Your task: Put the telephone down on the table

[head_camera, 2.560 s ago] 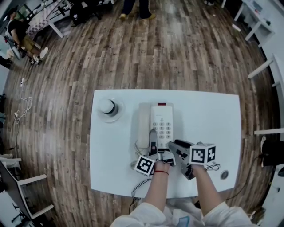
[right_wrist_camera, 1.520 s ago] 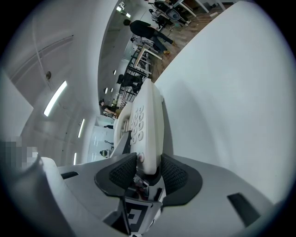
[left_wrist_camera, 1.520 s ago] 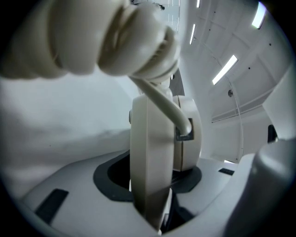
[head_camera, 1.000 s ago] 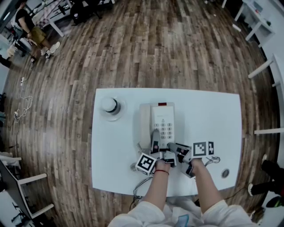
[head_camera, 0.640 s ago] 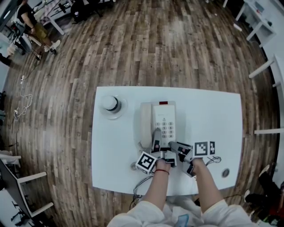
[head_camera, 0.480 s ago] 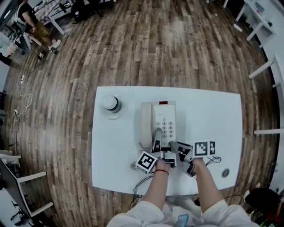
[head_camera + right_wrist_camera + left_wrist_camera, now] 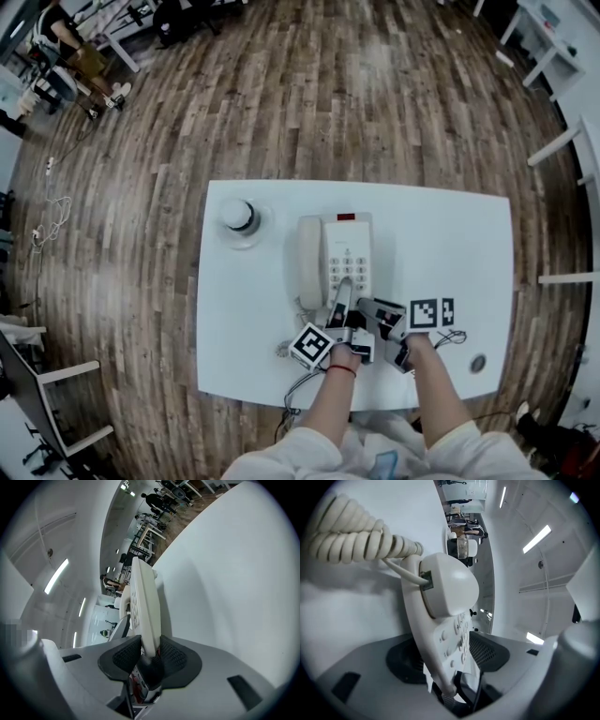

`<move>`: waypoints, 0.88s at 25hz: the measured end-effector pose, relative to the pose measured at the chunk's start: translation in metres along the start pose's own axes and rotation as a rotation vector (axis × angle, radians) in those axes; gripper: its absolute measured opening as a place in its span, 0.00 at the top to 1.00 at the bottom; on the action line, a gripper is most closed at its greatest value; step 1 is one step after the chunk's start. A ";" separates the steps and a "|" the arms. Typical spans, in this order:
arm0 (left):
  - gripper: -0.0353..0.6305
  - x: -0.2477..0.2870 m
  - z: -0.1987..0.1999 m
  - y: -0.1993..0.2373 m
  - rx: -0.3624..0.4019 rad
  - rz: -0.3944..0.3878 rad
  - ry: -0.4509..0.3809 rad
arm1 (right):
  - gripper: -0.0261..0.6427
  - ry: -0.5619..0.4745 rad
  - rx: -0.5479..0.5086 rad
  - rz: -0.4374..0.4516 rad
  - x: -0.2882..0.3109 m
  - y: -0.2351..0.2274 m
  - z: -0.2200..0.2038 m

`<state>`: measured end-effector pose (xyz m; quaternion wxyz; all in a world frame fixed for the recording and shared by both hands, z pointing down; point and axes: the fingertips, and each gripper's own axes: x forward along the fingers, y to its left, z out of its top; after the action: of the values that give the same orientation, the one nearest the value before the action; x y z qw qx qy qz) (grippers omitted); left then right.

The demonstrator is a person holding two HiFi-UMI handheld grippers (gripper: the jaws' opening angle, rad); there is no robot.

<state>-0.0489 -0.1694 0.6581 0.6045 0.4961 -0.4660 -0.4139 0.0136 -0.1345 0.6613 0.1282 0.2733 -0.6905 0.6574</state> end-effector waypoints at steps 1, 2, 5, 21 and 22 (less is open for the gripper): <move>0.55 -0.001 0.000 0.001 0.003 0.004 -0.003 | 0.75 0.000 -0.004 -0.002 0.000 0.000 0.000; 0.55 -0.003 0.000 0.003 0.008 0.015 -0.007 | 0.75 -0.001 -0.010 0.002 0.002 0.001 0.000; 0.56 -0.009 -0.002 0.010 0.011 0.055 -0.009 | 0.75 -0.002 -0.027 0.004 0.005 0.001 0.000; 0.57 -0.057 -0.015 0.013 0.031 0.143 0.099 | 0.75 -0.024 -0.050 -0.018 0.006 -0.004 0.002; 0.57 -0.060 -0.014 0.009 0.042 0.141 0.117 | 0.75 -0.025 -0.051 -0.016 0.007 -0.004 0.002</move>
<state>-0.0480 -0.1070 0.6562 0.6477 0.4979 -0.4725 -0.3306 0.0102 -0.1373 0.6679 0.1318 0.2834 -0.7064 0.6351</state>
